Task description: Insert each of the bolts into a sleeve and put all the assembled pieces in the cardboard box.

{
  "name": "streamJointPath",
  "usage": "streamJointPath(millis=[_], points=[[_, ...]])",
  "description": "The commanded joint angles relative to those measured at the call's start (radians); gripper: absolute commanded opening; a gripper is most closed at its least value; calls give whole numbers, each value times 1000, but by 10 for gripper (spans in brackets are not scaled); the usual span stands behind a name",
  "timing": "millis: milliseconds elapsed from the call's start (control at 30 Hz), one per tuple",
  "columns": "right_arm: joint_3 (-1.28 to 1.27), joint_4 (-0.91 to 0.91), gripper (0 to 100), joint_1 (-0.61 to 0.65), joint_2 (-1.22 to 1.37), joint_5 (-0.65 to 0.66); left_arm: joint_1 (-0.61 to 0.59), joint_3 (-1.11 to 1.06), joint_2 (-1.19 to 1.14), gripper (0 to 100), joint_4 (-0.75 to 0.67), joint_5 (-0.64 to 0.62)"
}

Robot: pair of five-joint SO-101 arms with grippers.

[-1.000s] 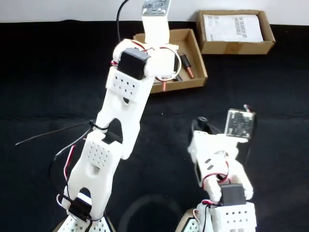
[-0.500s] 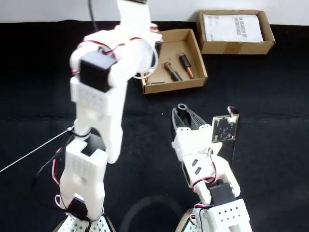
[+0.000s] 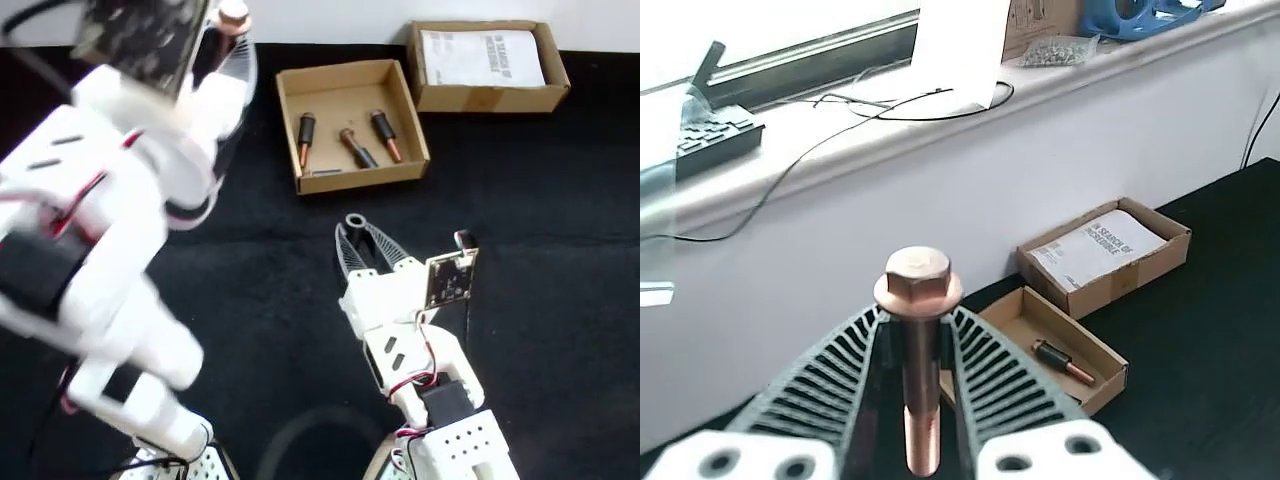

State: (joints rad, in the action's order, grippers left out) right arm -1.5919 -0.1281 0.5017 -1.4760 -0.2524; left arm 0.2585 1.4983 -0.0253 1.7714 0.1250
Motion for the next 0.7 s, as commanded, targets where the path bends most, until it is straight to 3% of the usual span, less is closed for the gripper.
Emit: streamJointPath(millis=[0,267,433,667], points=[[4,24,6,27,-15,0,56,-202,194,9,5,11],[-21,97,6,51,-15,-2,257,-805,596,9,-21,-41],[-85,260,6,84,-15,0,269,-1069,727,9,-209,-121],[-124,338,6,99,-15,0,268,-1391,809,9,-505,-219]])
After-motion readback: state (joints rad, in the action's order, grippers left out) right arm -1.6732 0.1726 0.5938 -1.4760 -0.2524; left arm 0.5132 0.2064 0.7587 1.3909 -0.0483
